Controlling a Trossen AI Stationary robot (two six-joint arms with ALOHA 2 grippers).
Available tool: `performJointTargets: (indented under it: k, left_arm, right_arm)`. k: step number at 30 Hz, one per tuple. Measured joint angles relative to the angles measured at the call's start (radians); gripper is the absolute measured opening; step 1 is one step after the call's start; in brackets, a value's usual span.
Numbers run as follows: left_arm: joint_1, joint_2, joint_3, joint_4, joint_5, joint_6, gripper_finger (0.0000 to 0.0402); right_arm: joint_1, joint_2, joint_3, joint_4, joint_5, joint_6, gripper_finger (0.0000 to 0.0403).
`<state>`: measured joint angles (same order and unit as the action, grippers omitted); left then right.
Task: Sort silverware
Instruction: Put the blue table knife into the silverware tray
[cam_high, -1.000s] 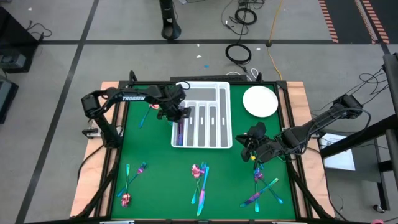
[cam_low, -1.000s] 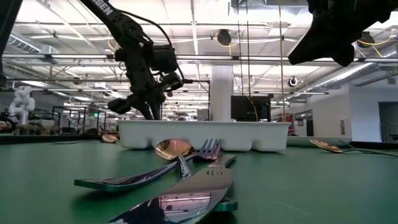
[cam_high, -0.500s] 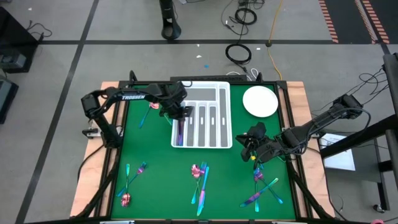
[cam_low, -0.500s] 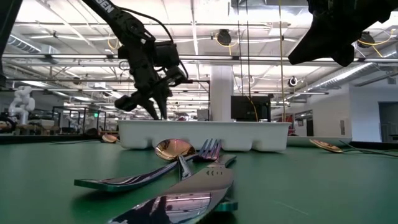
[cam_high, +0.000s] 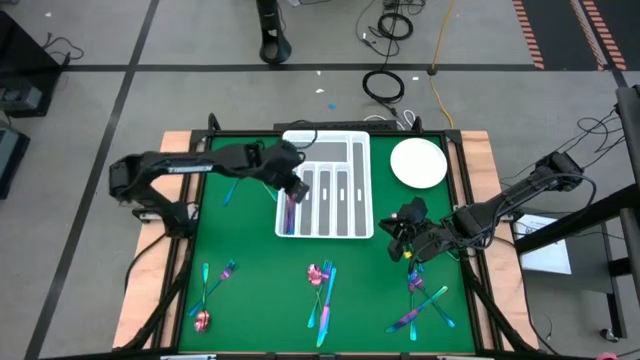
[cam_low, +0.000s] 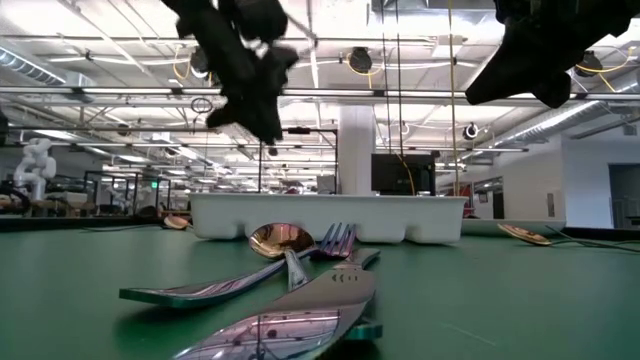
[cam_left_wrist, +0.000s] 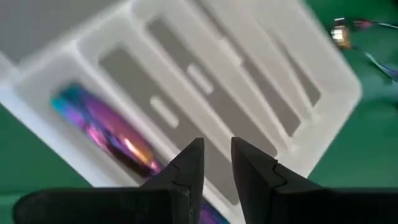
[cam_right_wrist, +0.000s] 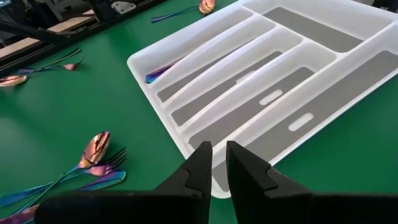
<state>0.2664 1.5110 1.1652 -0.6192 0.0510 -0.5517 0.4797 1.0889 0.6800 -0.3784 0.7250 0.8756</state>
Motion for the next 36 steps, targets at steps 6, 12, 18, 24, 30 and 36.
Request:
performJointTargets:
  k: [6,12,18,24,30,36]
  left_arm:
    - [-0.211,-0.121,-0.012,0.073,-0.265,0.151,0.0081]
    - [-0.414,-0.178,-0.093,0.222,-0.466,0.221,0.0081]
    - [-0.533,-0.178,-0.259,0.48,-0.478,0.27,0.0081]
    - [-0.607,-0.177,-0.374,0.835,-0.402,0.376,0.0081]
    - [-0.685,-0.177,-0.387,1.016,-0.246,0.509,0.0081]
    - [-0.73,-0.167,-0.387,1.039,-0.241,0.562,0.0081]
  right_arm:
    - [0.0,0.0,0.0,0.01,-0.022,0.043,0.0038]
    - [-0.002,0.0,0.0,-0.017,-0.176,0.024,0.0036]
    - [-0.003,0.005,0.0,0.027,-0.451,0.118,0.0036]
    - [0.074,0.04,0.002,0.099,-0.604,0.066,0.0036]
    - [0.166,0.107,0.001,0.181,-0.684,0.022,0.0036]
    - [0.249,0.175,0.049,0.207,-0.782,-0.112,0.0036]
